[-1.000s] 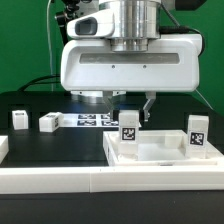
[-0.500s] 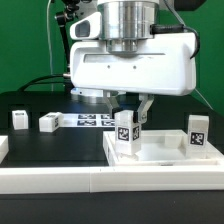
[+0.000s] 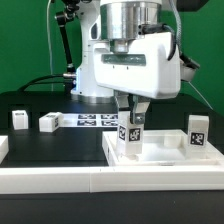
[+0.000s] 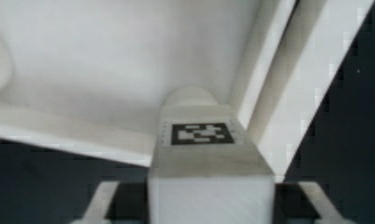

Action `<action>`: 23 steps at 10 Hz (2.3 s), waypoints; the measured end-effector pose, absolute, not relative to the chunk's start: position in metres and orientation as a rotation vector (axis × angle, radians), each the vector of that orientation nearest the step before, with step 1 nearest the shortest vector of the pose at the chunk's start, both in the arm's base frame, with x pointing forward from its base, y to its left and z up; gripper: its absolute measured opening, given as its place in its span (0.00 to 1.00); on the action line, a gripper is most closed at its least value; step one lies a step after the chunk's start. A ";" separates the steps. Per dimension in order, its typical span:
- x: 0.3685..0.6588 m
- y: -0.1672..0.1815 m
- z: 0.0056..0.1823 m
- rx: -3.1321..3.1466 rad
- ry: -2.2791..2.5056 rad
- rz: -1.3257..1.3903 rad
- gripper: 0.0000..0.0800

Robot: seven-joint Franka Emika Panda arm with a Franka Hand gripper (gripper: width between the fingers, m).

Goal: Assemble square table

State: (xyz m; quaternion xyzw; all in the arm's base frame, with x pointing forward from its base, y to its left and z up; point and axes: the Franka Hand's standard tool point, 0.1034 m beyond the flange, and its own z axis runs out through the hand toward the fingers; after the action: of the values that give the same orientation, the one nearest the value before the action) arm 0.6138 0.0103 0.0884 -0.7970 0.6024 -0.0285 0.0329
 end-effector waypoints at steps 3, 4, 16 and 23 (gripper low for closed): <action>0.613 0.013 0.088 -2.167 2.178 -0.054 0.36; 0.612 0.013 0.088 -2.111 2.235 -0.043 0.36; 0.614 0.019 0.089 -2.647 1.601 -0.016 0.81; 0.615 0.012 0.089 -3.010 0.785 -0.043 0.81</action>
Offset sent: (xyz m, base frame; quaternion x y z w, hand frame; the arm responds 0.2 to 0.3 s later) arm -0.0072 -0.0002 -0.0019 -0.0601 0.0015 0.1922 0.9795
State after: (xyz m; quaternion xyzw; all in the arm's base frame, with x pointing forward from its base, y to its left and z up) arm 0.6153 0.0122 0.0891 -0.9674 0.2524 -0.0137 0.0151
